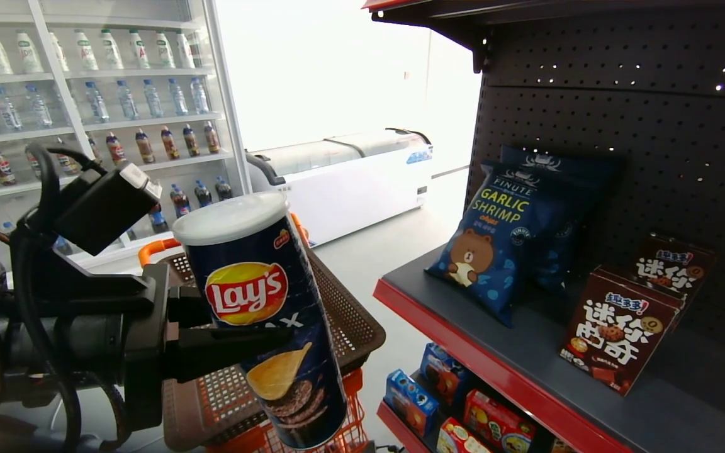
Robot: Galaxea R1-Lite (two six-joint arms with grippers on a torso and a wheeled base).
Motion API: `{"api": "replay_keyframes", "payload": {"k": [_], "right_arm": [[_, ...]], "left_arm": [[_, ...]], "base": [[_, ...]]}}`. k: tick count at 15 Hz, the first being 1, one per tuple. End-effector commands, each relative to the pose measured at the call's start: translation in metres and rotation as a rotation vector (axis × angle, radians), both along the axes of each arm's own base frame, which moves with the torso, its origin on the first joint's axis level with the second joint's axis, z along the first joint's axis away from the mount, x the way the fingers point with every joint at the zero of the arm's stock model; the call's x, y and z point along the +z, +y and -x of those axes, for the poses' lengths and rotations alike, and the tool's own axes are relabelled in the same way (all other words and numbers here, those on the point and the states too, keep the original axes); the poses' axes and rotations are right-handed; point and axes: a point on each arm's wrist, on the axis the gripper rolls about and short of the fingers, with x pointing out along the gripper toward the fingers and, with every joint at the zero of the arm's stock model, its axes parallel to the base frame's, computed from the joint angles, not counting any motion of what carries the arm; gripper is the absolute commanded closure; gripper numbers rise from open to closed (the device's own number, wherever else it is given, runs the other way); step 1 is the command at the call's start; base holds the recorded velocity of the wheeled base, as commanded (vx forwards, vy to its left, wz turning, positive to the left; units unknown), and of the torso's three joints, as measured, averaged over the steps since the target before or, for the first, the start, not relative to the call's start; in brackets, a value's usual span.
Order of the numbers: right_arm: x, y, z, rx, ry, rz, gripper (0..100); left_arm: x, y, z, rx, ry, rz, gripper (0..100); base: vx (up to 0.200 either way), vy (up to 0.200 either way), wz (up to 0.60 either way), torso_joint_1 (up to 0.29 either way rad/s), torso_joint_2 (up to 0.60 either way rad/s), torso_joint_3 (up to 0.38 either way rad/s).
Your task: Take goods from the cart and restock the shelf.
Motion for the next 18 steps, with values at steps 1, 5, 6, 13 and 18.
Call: {"api": "replay_keyframes", "payload": {"k": [1, 5, 6, 13, 18], "right_arm": [[0.0000, 0.0000, -0.0001, 0.000, 0.002, 0.000, 0], [0.0000, 0.0000, -0.0001, 0.000, 0.002, 0.000, 0], [0.0000, 0.0000, -0.0001, 0.000, 0.002, 0.000, 0], [0.0000, 0.0000, -0.0001, 0.000, 0.002, 0.000, 0], [0.0000, 0.0000, -0.0001, 0.000, 0.002, 0.000, 0]], "left_arm": [[0.0008, 0.0002, -0.0001, 0.001, -0.003, 0.002, 100], [0.0008, 0.0012, -0.0007, 0.006, -0.003, 0.002, 100], [0.0014, 0.0014, -0.0010, 0.009, -0.006, 0.003, 100], [0.0012, 0.0017, -0.0010, 0.009, -0.005, 0.003, 100], [0.0020, 0.0033, -0.0020, 0.012, -0.006, 0.008, 100]], "base": [[0.000, 0.000, 0.00, 0.000, 0.00, 0.000], [0.000, 0.000, 0.00, 0.000, 0.00, 0.000], [0.000, 0.000, 0.00, 0.000, 0.00, 0.000], [0.000, 0.000, -0.60, 0.003, 0.00, 0.003], [0.000, 0.000, -0.60, 0.002, 0.00, 0.001]]}}
